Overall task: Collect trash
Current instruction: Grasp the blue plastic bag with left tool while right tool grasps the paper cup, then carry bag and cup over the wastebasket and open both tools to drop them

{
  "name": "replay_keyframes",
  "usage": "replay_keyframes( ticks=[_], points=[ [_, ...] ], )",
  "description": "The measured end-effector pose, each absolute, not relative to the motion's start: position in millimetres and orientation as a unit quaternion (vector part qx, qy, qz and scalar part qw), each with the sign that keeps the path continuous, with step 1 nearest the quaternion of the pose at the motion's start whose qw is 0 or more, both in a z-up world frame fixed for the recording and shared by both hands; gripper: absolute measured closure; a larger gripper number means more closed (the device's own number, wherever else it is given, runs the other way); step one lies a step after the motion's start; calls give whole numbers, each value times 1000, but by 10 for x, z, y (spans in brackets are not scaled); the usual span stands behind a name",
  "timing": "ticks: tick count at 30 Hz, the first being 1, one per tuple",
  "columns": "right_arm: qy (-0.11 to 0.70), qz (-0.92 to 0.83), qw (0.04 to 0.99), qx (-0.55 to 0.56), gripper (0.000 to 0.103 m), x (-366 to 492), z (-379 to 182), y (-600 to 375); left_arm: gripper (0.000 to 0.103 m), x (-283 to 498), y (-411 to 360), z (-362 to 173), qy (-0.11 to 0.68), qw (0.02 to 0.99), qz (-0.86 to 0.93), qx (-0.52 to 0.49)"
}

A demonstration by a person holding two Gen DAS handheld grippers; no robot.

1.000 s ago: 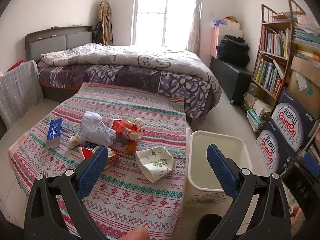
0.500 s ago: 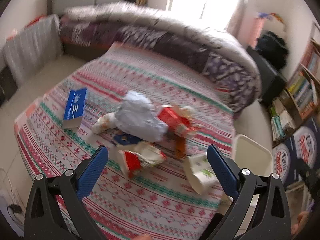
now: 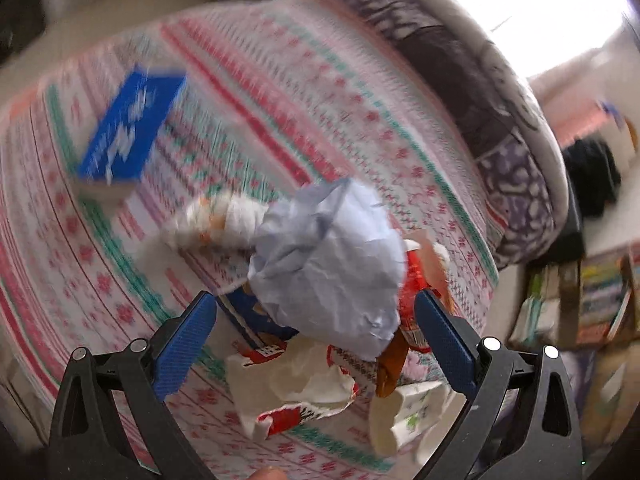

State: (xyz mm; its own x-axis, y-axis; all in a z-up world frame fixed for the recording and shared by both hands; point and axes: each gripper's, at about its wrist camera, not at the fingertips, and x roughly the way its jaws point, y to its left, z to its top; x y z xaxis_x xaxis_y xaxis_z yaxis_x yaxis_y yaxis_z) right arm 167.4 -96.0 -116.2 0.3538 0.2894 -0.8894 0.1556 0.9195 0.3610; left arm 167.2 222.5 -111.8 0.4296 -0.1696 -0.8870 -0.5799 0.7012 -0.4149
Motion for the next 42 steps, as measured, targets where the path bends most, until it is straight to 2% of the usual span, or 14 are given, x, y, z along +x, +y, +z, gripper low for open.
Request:
replay_keyframes(
  ticks=[5,6,8,14,22,23,24,26,28,33,42],
  points=[
    [587,17,767,258,7,1657,-1337,-944,10,1719,2271,-1251,513,745,135,-404],
    [587,15,767,258,7,1661,-1340,-926,13,1724,2268,-1244,509,750,133,-401],
    [588,8,766,260,7,1657,-1343,-877,33,1779,2238,-1237,507,759,114,-392],
    [604,8,753,260,11,1692,-1451,-668,47,1743,2195,-1108,503,783,85,-357],
    [622,19,738,261,25,1786,-1646,-407,47,1547,2266,-706,470,821,61,-319],
    [617,16,742,262,32,1795,-1639,-397,47,1533,2281,-698,469,821,60,-319],
    [611,17,747,263,51,1801,-1618,-395,47,1518,2305,-692,468,822,60,-320],
    [606,34,749,267,66,1852,-1605,-367,47,1507,2349,-687,466,823,61,-320],
    [597,38,752,277,74,1862,-1575,-381,47,1486,2382,-688,465,823,62,-322],
    [571,66,775,263,84,1850,-1388,-339,47,1446,2421,-665,459,825,58,-326],
    [482,90,844,218,84,1868,-903,-459,47,1454,2196,-485,435,853,43,-285]
  ],
)
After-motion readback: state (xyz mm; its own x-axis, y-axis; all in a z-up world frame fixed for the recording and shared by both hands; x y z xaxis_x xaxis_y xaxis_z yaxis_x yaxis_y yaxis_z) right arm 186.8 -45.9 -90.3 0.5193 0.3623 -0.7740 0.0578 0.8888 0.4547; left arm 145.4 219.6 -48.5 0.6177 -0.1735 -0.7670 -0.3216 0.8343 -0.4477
